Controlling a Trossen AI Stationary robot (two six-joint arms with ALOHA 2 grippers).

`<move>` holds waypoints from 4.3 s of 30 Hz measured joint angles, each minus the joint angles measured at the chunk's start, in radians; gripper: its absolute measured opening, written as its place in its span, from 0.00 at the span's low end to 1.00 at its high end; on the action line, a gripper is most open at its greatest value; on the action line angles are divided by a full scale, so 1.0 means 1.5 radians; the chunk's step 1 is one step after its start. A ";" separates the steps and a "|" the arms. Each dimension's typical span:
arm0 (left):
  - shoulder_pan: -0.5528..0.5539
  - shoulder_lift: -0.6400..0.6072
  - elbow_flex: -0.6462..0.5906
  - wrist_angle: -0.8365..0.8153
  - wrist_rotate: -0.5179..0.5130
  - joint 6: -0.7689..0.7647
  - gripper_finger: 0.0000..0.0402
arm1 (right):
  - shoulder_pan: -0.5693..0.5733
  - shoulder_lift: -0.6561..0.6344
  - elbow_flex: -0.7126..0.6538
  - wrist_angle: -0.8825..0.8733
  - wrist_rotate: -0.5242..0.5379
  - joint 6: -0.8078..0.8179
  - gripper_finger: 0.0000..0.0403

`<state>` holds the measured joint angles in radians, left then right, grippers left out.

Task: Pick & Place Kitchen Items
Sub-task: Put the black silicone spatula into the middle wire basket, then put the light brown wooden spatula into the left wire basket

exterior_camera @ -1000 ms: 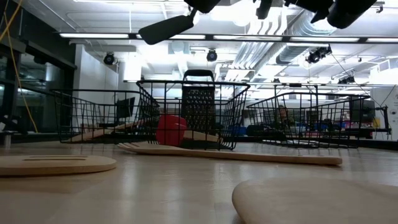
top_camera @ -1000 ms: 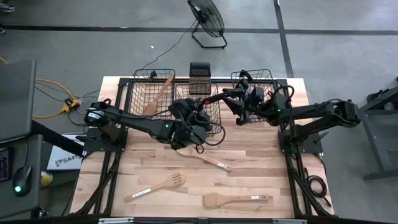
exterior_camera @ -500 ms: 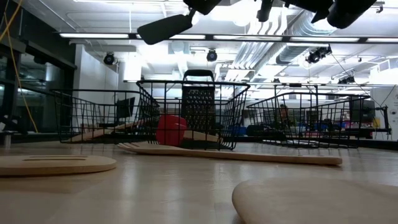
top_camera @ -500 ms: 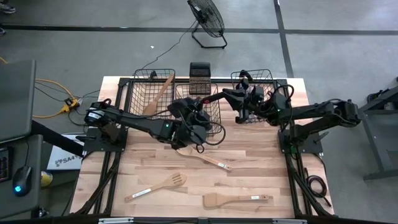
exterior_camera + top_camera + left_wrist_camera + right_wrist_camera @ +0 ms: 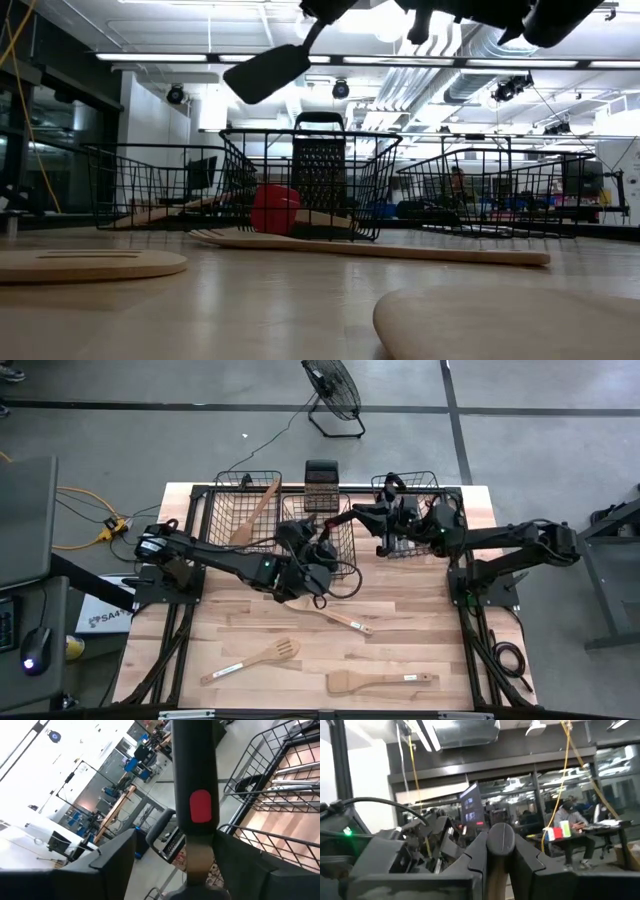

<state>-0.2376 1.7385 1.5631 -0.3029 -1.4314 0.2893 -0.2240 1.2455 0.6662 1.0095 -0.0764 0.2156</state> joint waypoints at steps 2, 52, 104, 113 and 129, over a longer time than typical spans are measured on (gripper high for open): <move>-0.006 -0.001 0.000 -0.009 -0.008 0.001 0.63 | -0.019 0.000 0.011 -0.031 -0.029 0.011 0.10; -0.039 -0.115 0.000 -0.570 0.177 -0.706 0.46 | -0.272 0.209 0.071 0.120 -0.703 0.051 0.10; -0.038 -0.115 0.000 -0.561 0.181 -0.720 0.46 | -0.276 0.316 0.071 -0.021 -0.227 0.137 0.34; -0.038 -0.115 0.000 -0.557 0.180 -0.720 0.46 | -0.275 0.316 0.088 -0.017 -0.138 0.136 0.34; -0.038 -0.121 0.000 -0.566 0.197 -0.723 0.46 | -0.326 0.233 0.096 -0.080 -0.351 0.167 0.34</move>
<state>-0.2951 1.5565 1.5627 -1.1525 -1.1365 -0.7946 -0.7135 1.5954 0.8099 0.8894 -0.6027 0.4662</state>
